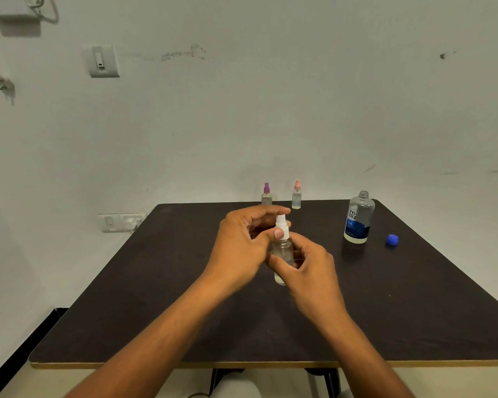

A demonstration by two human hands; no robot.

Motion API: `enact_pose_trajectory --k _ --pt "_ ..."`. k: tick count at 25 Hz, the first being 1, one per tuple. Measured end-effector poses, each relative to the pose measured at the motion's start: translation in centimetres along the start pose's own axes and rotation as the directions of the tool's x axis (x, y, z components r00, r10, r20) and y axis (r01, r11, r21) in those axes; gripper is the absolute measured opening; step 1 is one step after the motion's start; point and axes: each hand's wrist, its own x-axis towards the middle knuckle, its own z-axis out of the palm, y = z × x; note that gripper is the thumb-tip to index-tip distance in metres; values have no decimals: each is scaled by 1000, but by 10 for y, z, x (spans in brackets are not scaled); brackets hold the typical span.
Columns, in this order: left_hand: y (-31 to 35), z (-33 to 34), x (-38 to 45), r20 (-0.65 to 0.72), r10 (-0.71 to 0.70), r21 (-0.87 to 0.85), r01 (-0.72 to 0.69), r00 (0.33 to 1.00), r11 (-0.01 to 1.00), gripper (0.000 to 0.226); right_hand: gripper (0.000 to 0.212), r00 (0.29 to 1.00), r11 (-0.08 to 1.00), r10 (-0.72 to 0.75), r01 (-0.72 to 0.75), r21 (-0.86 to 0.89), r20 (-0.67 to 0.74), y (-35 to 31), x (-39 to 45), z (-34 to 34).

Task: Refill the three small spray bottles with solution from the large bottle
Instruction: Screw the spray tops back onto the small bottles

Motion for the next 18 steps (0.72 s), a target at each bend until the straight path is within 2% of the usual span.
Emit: enact_pose_trajectory --k 5,9,14,16,18 --pt "6 -1 5 -79 20 18 -19 997 1000 31 39 1000 1000 -8 8 1 -4 -2 1 1" --pt "14 -10 12 85 13 -18 -11 996 1000 53 36 1000 1000 -4 4 10 -30 -1 2 -2" --pt "24 -8 19 -18 93 90 -91 995 992 56 32 999 1000 -24 25 9 -38 -6 3 -5" --pt "25 -6 20 -9 74 93 -73 997 993 63 33 999 999 -34 34 1 -28 -9 3 -4" --pt "26 -9 23 64 38 61 -41 997 997 72 36 999 1000 -29 30 5 -33 -9 3 -3"
